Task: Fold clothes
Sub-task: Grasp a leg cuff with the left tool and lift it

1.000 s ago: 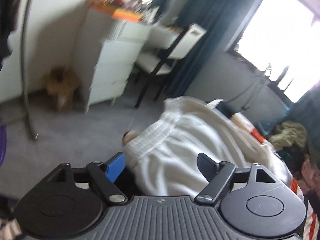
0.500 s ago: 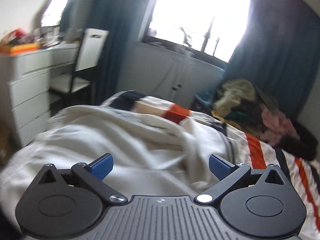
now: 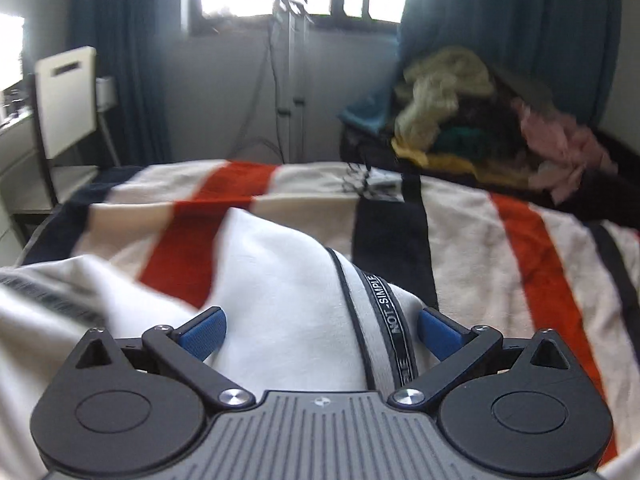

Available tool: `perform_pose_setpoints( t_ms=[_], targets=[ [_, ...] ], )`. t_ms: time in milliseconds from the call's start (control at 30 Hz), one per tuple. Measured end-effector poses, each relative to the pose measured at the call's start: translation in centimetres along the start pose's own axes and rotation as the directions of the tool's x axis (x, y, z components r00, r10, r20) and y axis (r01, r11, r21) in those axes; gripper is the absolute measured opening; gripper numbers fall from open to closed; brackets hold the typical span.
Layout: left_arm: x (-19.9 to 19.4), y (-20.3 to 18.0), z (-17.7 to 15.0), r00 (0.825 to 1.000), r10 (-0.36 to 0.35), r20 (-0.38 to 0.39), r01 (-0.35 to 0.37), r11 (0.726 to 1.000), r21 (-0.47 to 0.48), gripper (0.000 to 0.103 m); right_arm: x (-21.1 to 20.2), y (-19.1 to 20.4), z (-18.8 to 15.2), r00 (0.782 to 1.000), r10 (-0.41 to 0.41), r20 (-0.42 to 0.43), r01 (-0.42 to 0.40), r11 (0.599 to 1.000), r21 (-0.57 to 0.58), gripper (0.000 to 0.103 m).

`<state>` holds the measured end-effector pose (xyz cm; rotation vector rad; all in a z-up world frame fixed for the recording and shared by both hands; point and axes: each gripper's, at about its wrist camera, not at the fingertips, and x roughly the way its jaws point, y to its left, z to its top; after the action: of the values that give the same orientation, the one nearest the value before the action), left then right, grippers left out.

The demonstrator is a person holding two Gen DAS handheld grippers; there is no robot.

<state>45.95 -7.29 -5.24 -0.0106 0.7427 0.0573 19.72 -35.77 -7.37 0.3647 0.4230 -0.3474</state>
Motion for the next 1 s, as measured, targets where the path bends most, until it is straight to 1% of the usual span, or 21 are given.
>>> perform_pose_setpoints(
  t_ms=[67,133,200,233,267,300,400,467,500,533,567,600,633,667,767,800,833,900,933,967,1000],
  targets=[
    [2.7,-0.7,0.8,0.998,0.028,-0.059,-0.028,1.000,0.003,0.102,1.4,-0.4,-0.1,1.000,-0.005,-0.022,0.006,1.000,0.030,0.076],
    [4.6,-1.2,1.3,0.993,0.034,-0.110,-0.034,0.999,0.003,0.086,2.8,-0.8,-0.2,0.999,-0.010,-0.044,0.012,0.998,0.060,0.076],
    [5.2,-1.9,1.4,0.992,0.030,-0.122,-0.026,0.999,0.031,0.048,3.6,-1.2,-0.3,0.998,-0.019,-0.053,0.024,0.997,0.080,0.076],
    [5.2,-2.3,1.5,0.993,0.023,-0.119,-0.016,0.998,0.054,0.039,3.8,-1.2,-0.4,0.998,-0.027,-0.050,0.031,0.996,0.080,0.076],
    [4.5,-2.6,1.4,0.993,0.011,-0.115,-0.003,0.998,0.070,0.022,3.8,-1.3,-0.4,0.999,-0.031,-0.045,0.035,0.996,0.078,0.076],
    [3.7,-2.9,1.3,0.994,-0.002,-0.110,0.011,0.996,0.085,0.016,3.6,-1.3,-0.5,0.999,-0.033,-0.039,0.036,0.996,0.076,0.076],
    [0.3,-3.1,1.6,0.995,-0.089,-0.054,0.094,0.990,0.104,0.013,2.8,-1.4,-0.5,0.999,-0.034,-0.021,0.035,0.997,0.069,0.076],
    [-2.9,-2.9,2.1,0.980,-0.197,-0.006,0.196,0.972,0.132,0.012,1.8,-1.7,-0.6,0.999,-0.033,-0.018,0.034,0.997,0.067,0.076],
    [-4.4,-2.8,2.3,0.967,-0.254,0.014,0.249,0.957,0.151,0.012,1.4,-1.9,-0.5,0.999,-0.031,-0.022,0.033,0.996,0.079,0.076],
    [-6.1,-2.7,2.4,0.945,-0.324,0.039,0.311,0.931,0.190,0.011,0.9,-2.1,-0.3,0.999,-0.031,-0.021,0.033,0.995,0.089,0.076],
    [-7.9,-2.6,2.4,0.916,-0.397,0.063,0.373,0.897,0.236,0.011,0.5,-2.2,-0.2,0.999,-0.033,-0.011,0.034,0.995,0.096,0.076],
    [-9.7,-2.6,2.5,0.879,-0.469,0.083,0.430,0.857,0.284,0.011,0.1,-2.1,0.0,0.999,-0.037,0.001,0.036,0.995,0.098,0.076],
    [-11.5,-2.5,2.6,0.837,-0.538,0.099,0.482,0.811,0.333,0.011,-0.2,-2.0,0.1,0.999,-0.044,0.018,0.042,0.995,0.091,0.076],
    [-13.4,-2.4,2.6,0.773,-0.624,0.114,0.546,0.746,0.381,0.011,-0.5,-1.8,0.2,0.998,-0.049,0.034,0.046,0.995,0.084,0.076],
    [-16.9,-3.1,3.4,0.609,-0.789,0.080,0.668,0.564,0.486,0.011,-1.1,-1.3,0.4,0.994,-0.064,0.084,0.058,0.996,0.071,0.076],
    [-17.6,-3.8,3.7,0.583,-0.809,0.073,0.669,0.529,0.522,0.010,-1.1,-1.2,0.5,0.993,-0.071,0.094,0.065,0.996,0.067,0.076],
    [-17.6,-4.7,3.9,0.578,-0.812,0.077,0.655,0.518,0.549,0.010,-1.0,-1.1,0.5,0.992,-0.078,0.101,0.072,0.995,0.063,0.076],
    [-16.3,-6.7,4.2,0.590,-0.800,0.107,0.625,0.536,0.568,0.009,-0.6,-1.0,0.4,0.990,-0.094,0.105,0.088,0.994,0.057,0.076],
    [-15.2,-7.9,4.2,0.613,-0.779,0.129,0.599,0.565,0.567,0.009,-0.4,-1.0,0.4,0.990,-0.101,0.102,0.096,0.994,0.054,0.076],
    [-13.8,-9.1,4.1,0.645,-0.750,0.149,0.570,0.601,0.560,0.009,0.0,-1.0,0.3,0.990,-0.105,0.094,0.101,0.994,0.051,0.076],
    [-12.1,-10.2,3.9,0.684,-0.710,0.165,0.538,0.645,0.543,0.010,0.3,-1.1,0.2,0.991,-0.107,0.085,0.103,0.993,0.050,0.076]
  ],
)
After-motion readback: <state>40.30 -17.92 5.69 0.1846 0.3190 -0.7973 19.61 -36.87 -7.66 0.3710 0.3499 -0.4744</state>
